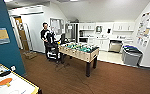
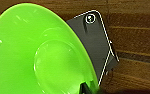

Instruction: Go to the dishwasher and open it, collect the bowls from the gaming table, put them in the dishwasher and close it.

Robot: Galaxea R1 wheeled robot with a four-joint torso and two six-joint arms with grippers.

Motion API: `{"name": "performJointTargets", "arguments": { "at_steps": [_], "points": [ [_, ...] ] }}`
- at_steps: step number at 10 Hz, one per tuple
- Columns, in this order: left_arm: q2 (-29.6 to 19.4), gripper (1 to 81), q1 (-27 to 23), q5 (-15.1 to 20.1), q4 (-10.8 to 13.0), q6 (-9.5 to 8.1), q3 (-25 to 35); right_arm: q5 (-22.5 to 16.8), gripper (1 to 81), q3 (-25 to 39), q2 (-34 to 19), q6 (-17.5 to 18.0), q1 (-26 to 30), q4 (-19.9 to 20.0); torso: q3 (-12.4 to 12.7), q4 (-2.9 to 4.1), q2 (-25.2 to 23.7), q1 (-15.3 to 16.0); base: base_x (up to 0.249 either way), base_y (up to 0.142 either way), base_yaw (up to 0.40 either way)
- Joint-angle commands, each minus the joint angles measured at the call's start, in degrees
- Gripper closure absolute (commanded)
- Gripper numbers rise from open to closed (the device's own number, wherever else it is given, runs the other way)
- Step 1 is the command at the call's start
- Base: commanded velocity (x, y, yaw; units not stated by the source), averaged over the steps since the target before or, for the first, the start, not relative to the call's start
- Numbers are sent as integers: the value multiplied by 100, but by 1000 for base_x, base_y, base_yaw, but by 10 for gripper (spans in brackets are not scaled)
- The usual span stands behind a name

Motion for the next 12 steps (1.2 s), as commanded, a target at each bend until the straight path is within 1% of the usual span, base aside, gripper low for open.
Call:
{"name": "performJointTargets", "arguments": {
  "at_steps": [1, 9, 10, 12],
  "points": [
    [-158, 811, -285, 211, 50, 14, -15, -346, 811, 66, -175, -14, 288, -61, 0, 0, 0, 1, 0, 0, -380],
    [-158, 811, -277, 211, 42, 14, -15, -346, 811, 57, -175, -23, 270, -70, 0, 0, 0, 1, 0, 0, -375],
    [-166, 811, -277, 211, 42, 14, -15, -346, 811, 57, -175, -23, 270, -70, 0, 0, 0, 1, 0, 0, -197],
    [-166, 811, -259, 194, 42, 14, -15, -346, 811, 57, -175, -23, 261, -61, 0, 0, 0, 1, 0, 0, 0]
  ]
}}
